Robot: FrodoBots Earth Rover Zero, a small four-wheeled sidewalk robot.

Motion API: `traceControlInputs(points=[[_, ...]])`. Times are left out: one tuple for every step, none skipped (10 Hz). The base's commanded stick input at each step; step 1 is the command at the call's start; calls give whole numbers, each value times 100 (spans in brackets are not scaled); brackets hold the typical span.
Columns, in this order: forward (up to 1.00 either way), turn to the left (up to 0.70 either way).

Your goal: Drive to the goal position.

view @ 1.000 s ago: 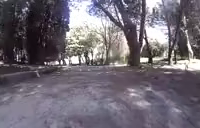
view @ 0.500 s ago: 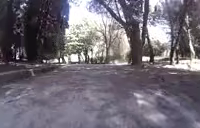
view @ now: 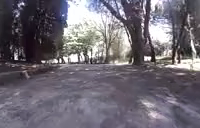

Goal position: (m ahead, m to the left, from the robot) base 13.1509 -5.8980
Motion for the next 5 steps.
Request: traceControlInputs(points=[[85,0],[85,0],[85,0],[85,0],[85,0]])
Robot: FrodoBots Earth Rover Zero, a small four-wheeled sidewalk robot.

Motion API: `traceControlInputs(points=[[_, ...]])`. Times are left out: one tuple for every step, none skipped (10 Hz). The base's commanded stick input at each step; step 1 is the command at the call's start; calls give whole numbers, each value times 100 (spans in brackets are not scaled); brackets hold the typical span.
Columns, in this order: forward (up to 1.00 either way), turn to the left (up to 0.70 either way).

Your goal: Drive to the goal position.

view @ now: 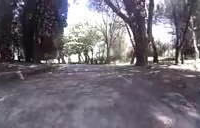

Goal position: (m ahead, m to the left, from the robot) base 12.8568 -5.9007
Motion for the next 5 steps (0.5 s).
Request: traceControlInputs(points=[[85,0],[85,0],[85,0],[85,0],[85,0]])
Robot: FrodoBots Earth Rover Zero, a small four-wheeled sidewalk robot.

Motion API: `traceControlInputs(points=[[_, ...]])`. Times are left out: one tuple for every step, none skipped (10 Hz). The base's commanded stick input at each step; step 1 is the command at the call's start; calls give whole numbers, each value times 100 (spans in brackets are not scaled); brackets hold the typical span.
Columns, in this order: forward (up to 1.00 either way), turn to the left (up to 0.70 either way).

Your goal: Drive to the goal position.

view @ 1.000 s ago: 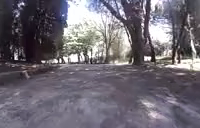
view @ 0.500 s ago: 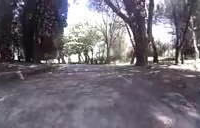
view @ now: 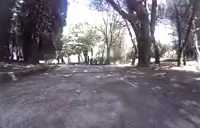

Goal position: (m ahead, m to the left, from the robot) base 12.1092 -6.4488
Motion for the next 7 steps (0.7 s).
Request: traceControlInputs(points=[[85,0],[85,4],[85,34],[85,33],[85,23],[85,14],[85,4]])
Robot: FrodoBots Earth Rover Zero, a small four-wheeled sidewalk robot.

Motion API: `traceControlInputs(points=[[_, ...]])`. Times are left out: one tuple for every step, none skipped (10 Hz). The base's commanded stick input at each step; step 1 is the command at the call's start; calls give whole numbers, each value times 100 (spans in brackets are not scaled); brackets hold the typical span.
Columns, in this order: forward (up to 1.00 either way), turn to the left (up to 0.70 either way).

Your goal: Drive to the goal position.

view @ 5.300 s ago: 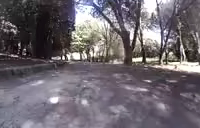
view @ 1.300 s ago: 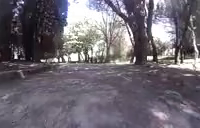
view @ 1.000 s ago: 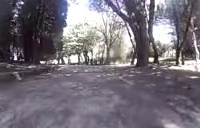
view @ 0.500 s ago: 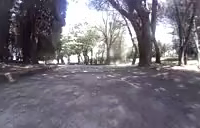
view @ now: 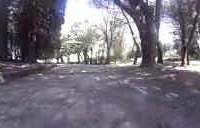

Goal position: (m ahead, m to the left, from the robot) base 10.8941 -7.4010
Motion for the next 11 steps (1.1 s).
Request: traceControlInputs(points=[[85,0],[85,0],[85,0],[85,0],[85,0],[85,0],[85,0],[85,0],[85,0],[85,0],[85,0]])
